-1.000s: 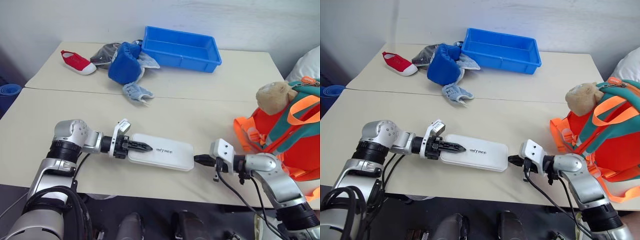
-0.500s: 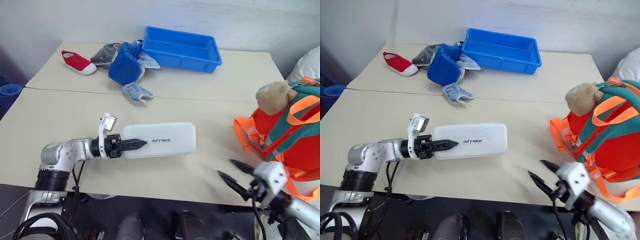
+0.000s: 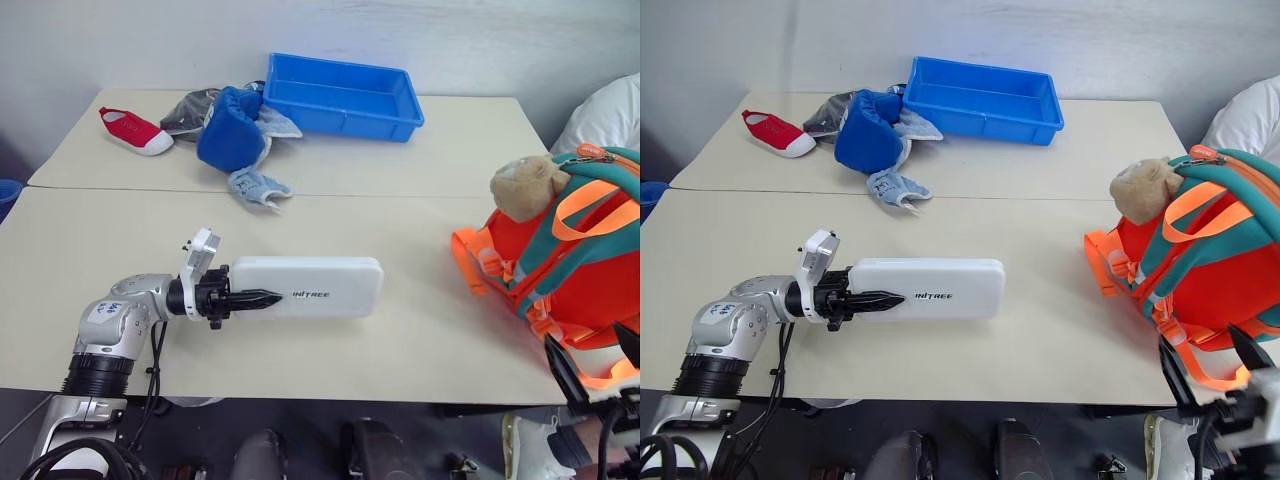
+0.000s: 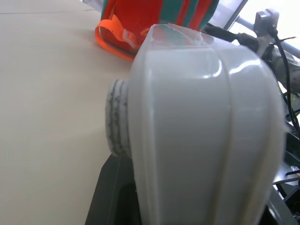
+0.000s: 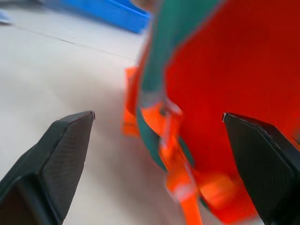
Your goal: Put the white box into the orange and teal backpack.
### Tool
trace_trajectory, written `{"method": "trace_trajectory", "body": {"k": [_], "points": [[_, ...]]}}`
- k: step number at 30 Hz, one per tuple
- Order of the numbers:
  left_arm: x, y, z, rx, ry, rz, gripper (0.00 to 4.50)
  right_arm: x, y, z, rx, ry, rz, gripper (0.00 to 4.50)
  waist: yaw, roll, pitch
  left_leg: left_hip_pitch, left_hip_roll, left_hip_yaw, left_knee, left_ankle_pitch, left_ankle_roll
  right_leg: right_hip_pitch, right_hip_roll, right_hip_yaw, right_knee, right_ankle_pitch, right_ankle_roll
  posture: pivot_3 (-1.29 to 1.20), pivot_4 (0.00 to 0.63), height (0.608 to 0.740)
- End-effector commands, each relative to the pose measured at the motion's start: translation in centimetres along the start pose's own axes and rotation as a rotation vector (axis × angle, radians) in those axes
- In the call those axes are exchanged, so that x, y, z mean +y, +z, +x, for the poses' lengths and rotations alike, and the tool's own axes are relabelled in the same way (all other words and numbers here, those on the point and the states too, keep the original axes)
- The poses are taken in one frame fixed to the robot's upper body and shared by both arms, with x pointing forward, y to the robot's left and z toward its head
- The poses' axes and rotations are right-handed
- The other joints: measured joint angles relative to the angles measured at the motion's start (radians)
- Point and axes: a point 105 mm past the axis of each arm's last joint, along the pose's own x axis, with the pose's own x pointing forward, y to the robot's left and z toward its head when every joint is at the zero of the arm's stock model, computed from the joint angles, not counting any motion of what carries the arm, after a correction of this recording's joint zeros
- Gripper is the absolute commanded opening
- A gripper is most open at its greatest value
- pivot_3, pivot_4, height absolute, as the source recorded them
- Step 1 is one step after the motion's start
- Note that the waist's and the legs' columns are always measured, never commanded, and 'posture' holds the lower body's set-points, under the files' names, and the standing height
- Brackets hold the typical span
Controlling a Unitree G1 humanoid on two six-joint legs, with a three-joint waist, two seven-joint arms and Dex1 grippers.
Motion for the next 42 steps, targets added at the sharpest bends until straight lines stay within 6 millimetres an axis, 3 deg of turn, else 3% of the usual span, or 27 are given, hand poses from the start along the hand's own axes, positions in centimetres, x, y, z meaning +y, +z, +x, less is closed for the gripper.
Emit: {"method": "trace_trajectory", "body": {"k": [1, 3, 6, 8, 11, 14, 17, 20, 25, 27, 30, 36, 42], "points": [[-0.8, 1.9, 0.0, -0.070, -0.036, 0.064, 1.24, -1.3, -0.8, 2.5, 0.022, 0.018, -0.005, 4.31, 0.006, 0.001, 0.000, 0.000, 0.000, 0.000, 0.001, 0.000, 0.000, 0.000, 0.000, 0.000, 0.000, 0.000, 0.000, 0.00, 0.150, 0.740], [-1.1, 2.2, 0.0, -0.086, -0.038, 0.067, 1.24, -2.2, -1.1, 3.6, 0.023, 0.019, -0.019, 3.87, 0.017, 0.001, 0.001, -0.001, 0.000, 0.000, 0.000, 0.001, -0.002, -0.001, 0.001, 0.000, 0.000, 0.000, 0.000, 0.00, 0.150, 0.740], [-1.8, 2.6, -0.4, -0.111, -0.034, 0.065, 1.24, -3.8, 0.1, 6.1, -0.046, 0.002, -0.013, 2.89, 0.017, 0.002, 0.001, -0.003, 0.000, -0.002, 0.001, 0.003, -0.004, -0.001, 0.002, 0.000, -0.001, 0.000, 0.000, 0.00, 0.150, 0.740], [-2.2, 2.7, -1.0, -0.128, -0.019, 0.059, 1.24, -2.9, 0.9, 7.6, -0.085, 0.089, -0.003, 2.16, 0.016, 0.002, 0.001, -0.003, 0.000, -0.001, 0.002, 0.003, -0.004, -0.001, 0.001, 0.001, -0.001, 0.000, 0.000, 0.00, 0.150, 0.740], [-2.5, 3.1, -2.0, -0.159, 0.007, 0.056, 1.24, 0.3, 2.3, 9.9, -0.153, 0.283, 0.037, 1.04, 0.008, 0.002, 0.002, -0.002, 0.000, -0.001, 0.001, 0.003, -0.003, -0.001, 0.002, 0.001, 0.000, 0.000, 0.001, 0.00, 0.150, 0.740], [-2.2, 3.5, -2.9, -0.186, 0.036, 0.053, 1.24, 3.5, 3.6, 10.8, -0.195, 0.467, 0.114, 0.10, 0.007, 0.002, 0.002, -0.001, 0.000, -0.001, 0.001, 0.004, -0.002, -0.001, 0.002, 0.001, 0.001, 0.000, 0.001, 0.00, 0.150, 0.740], [-1.2, 3.4, -4.4, -0.187, 0.095, 0.038, 1.24, 8.2, 5.5, 10.3, -0.197, 0.744, 0.235, 0.04, 0.008, 0.003, 0.002, -0.001, 0.000, -0.002, 0.001, 0.004, -0.002, -0.001, 0.002, 0.000, 0.002, 0.000, 0.001, 0.00, 0.150, 0.740], [-0.6, 3.6, -5.6, -0.185, 0.129, 0.034, 1.24, 11.6, 7.4, 8.3, -0.167, 0.953, 0.350, 0.04, 0.009, 0.003, 0.002, -0.002, 0.001, -0.002, 0.000, 0.004, -0.001, -0.001, 0.002, 0.000, 0.001, 0.000, 0.001, 0.00, 0.150, 0.740], [0.3, 3.4, -7.2, -0.172, 0.196, -0.027, 1.24, 14.6, 9.4, 3.4, -0.035, 1.184, 0.535, 0.04, 0.015, 0.002, 0.002, -0.005, 0.000, -0.005, 0.000, 0.002, 0.002, -0.001, 0.000, -0.002, -0.002, 0.000, 0.001, 0.00, 0.150, 0.740], [0.3, 3.3, -7.9, -0.158, 0.208, -0.020, 1.24, 14.7, 9.4, 2.0, 0.030, 1.209, 0.574, 0.04, 0.015, 0.002, 0.002, -0.006, 0.000, -0.007, -0.001, 0.001, 0.002, -0.001, 0.000, -0.002, -0.004, 0.000, 0.001, 0.00, 0.150, 0.740], [-0.4, 4.7, -8.3, -0.191, 0.187, 0.018, 1.24, 13.0, 9.0, 0.8, 0.147, 1.162, 0.616, 0.04, 0.016, 0.000, 0.003, -0.007, 0.000, -0.008, 0.000, 0.001, 0.003, 0.000, 0.000, -0.002, -0.006, 0.000, 0.001, 0.00, 0.150, 0.740], [-2.2, 6.4, -7.7, -0.265, 0.132, 0.049, 1.24, 8.8, 7.4, 2.1, 0.241, 0.991, 0.522, 0.04, 0.015, -0.007, 0.004, -0.006, -0.001, -0.010, 0.001, 0.001, 0.004, 0.003, 0.000, -0.003, -0.006, 0.001, 0.002, 0.00, 0.150, 0.740], [-4.3, 8.9, -8.4, -0.398, 0.142, 0.102, 1.24, 9.6, 7.1, 3.3, 0.225, 1.000, 0.496, 0.04, 0.012, -0.007, 0.005, -0.006, 0.000, -0.010, 0.001, 0.002, 0.001, 0.001, 0.001, -0.003, -0.004, 0.001, 0.002, 0.00, 0.150, 0.740]]}}
